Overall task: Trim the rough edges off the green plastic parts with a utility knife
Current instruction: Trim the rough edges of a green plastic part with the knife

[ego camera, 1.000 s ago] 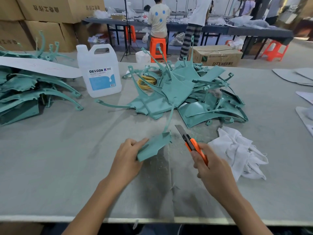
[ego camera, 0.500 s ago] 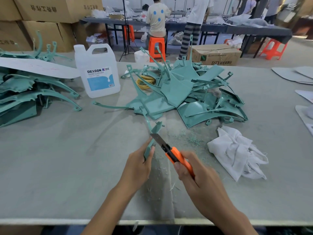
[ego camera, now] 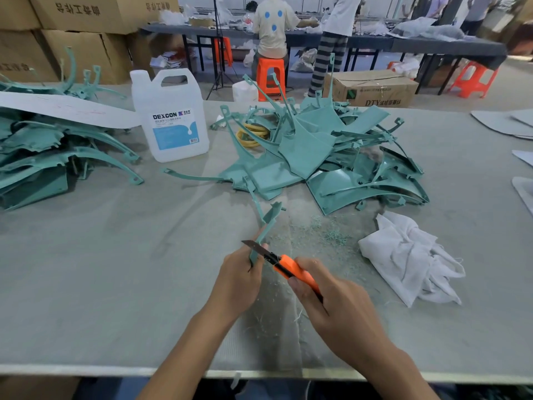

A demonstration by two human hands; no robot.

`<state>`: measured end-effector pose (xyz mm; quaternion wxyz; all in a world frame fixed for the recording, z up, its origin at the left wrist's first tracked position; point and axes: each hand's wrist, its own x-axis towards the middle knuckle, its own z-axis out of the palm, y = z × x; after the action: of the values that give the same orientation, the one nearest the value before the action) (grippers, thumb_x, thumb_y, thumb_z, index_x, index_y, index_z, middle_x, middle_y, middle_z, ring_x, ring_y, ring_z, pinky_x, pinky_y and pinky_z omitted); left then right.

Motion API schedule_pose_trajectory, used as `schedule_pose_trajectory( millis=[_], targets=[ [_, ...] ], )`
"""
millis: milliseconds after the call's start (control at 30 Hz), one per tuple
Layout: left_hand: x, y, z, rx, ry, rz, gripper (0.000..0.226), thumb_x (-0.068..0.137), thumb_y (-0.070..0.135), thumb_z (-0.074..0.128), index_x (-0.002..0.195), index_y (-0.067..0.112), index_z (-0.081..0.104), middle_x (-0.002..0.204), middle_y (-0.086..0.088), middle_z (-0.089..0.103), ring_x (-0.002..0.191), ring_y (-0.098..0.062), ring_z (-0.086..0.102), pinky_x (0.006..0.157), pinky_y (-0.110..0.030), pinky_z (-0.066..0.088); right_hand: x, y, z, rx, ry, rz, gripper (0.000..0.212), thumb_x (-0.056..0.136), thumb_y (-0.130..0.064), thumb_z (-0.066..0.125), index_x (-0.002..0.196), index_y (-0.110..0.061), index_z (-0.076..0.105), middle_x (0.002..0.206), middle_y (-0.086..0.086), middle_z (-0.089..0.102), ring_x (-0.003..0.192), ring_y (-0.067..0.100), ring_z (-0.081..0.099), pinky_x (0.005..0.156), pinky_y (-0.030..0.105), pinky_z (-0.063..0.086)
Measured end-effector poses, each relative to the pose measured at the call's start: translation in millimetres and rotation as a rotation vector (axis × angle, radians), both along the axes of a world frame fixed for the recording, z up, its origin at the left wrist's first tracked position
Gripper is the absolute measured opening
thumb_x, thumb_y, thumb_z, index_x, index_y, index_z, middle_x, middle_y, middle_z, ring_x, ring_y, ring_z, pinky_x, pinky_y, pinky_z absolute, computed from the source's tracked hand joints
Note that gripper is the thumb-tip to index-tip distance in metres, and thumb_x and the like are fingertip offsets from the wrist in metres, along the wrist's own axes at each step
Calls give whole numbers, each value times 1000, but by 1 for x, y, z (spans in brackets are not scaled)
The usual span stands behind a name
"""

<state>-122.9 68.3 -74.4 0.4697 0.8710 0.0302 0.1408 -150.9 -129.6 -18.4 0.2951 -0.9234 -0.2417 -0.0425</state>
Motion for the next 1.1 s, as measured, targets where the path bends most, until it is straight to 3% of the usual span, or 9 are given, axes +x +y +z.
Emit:
schedule_pose_trajectory(
  millis=[100,300,600,667,767,867,933,1033,1100],
  targets=[
    [-1,3,0,-41,32,-15,35,105,27,47,73,14,51,61,2,45,56,-10,36,54,-26,31,-2,1,-1,57,23,33,34,100,-63,34,123,-42,48,74,-22,54,59,10,53,52,22,38],
    [-3,1,1,-39,-10,0,37,104,29,46,68,23,41,55,15,41,52,-7,34,52,-20,33,0,-1,-1,103,-5,25,37,95,-65,33,122,-44,45,69,-10,55,57,14,53,51,24,38],
    [-3,3,-2,-25,-21,5,38,104,35,45,69,21,46,53,16,41,50,-7,35,50,-20,30,10,0,-7,108,-24,31,31,100,-63,35,119,-43,49,67,-16,55,51,10,52,45,21,35],
    [-3,3,-2,-3,-65,8,29,106,33,45,87,11,51,49,16,39,46,-6,36,47,-17,29,23,-3,-8,152,-27,-43,25,100,-60,38,116,-45,50,65,-10,58,48,12,52,42,23,37],
    [-5,2,-1,-12,-92,-10,34,107,33,43,109,-1,38,47,16,34,43,-5,31,44,-13,27,33,-14,-7,227,-1,-112,18,97,-59,40,111,-53,49,65,2,62,48,16,54,49,45,49],
    [-5,3,-3,-14,-89,1,37,107,31,44,104,-5,42,48,15,35,43,-4,33,45,-13,28,20,-12,-5,235,-18,-28,25,98,-67,36,113,-52,50,67,-2,61,50,14,55,45,32,45],
    [-4,3,-5,-20,-68,8,31,106,30,47,88,6,56,51,15,39,46,-5,35,47,-15,28,9,-6,-7,167,-15,54,34,98,-69,34,117,-47,51,66,-11,58,50,10,54,43,20,37],
    [-4,4,-4,-22,-33,6,36,105,33,45,72,19,52,53,15,42,49,-5,37,49,-17,30,16,-2,-12,160,3,26,34,99,-65,36,119,-42,52,63,-10,56,49,12,51,45,24,36],
    [-3,4,-4,-39,-24,3,33,106,35,44,90,13,62,53,18,44,49,-4,39,50,-15,33,29,-7,-13,163,15,-65,28,98,-60,39,117,-44,51,62,-2,57,48,15,52,48,36,44]
  ],
)
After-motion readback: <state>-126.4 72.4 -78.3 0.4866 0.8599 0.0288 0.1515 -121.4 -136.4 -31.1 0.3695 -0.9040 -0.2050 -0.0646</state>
